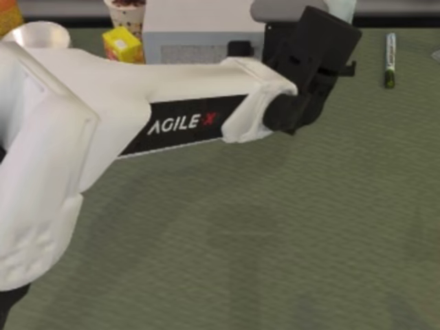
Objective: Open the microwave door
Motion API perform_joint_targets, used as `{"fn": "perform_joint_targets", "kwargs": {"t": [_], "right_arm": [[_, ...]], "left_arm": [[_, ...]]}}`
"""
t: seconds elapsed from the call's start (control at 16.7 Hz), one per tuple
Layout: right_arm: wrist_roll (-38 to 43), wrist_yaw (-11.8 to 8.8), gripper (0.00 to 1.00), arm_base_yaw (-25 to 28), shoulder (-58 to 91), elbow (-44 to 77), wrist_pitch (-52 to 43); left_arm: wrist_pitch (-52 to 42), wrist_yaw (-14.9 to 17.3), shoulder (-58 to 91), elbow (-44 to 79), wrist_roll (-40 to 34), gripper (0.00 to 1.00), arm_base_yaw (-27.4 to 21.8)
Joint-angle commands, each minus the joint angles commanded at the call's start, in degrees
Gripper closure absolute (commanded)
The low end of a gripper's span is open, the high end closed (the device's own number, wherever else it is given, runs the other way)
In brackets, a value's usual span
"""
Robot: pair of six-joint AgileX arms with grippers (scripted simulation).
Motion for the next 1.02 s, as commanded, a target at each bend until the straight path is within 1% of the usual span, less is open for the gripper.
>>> {"fn": "perform_joint_targets", "kwargs": {"t": [0.06,0.48,0.54,0.66,0.84,1.02], "right_arm": [[0.0,0.0,0.0,0.0,0.0,0.0,0.0],[0.0,0.0,0.0,0.0,0.0,0.0,0.0],[0.0,0.0,0.0,0.0,0.0,0.0,0.0],[0.0,0.0,0.0,0.0,0.0,0.0,0.0],[0.0,0.0,0.0,0.0,0.0,0.0,0.0],[0.0,0.0,0.0,0.0,0.0,0.0,0.0]], "left_arm": [[0.0,0.0,0.0,0.0,0.0,1.0,0.0],[0.0,0.0,0.0,0.0,0.0,1.0,0.0],[-0.37,-0.09,-1.26,-2.33,0.07,1.0,-3.39],[-1.11,0.14,-0.9,-1.59,-0.14,1.0,-3.36],[-6.65,1.74,1.49,3.6,-1.64,1.0,-3.02],[-17.26,4.6,5.08,12.39,-4.18,1.0,-2.3]]}}
